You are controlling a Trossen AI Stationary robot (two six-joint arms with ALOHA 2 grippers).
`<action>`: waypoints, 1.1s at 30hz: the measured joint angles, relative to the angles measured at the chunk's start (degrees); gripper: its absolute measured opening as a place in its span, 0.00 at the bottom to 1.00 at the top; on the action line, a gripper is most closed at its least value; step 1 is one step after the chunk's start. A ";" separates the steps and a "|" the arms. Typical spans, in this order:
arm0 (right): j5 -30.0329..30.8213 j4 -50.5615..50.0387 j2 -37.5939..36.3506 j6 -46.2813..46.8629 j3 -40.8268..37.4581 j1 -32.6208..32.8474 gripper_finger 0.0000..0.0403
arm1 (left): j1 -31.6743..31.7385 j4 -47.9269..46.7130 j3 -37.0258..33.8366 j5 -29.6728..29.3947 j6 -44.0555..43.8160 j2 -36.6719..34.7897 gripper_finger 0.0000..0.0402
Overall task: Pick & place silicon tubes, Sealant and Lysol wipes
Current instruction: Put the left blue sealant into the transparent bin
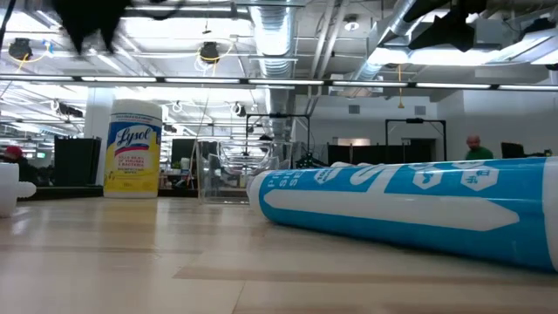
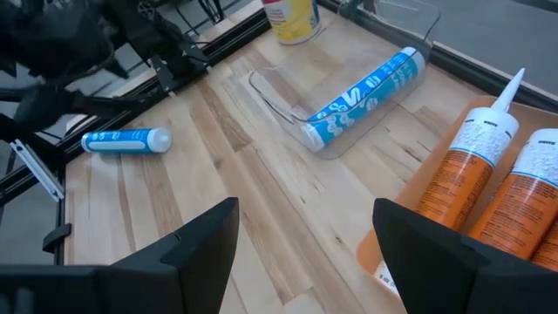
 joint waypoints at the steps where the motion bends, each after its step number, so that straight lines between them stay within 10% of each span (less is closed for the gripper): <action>1: -0.01 0.00 0.01 0.01 0.00 0.00 0.63 | -1.27 0.08 -1.69 1.89 -1.94 -0.02 0.81; 33: -0.50 0.28 0.00 0.07 0.00 0.02 0.63 | -11.05 45.39 -40.70 25.28 -20.72 -0.38 0.74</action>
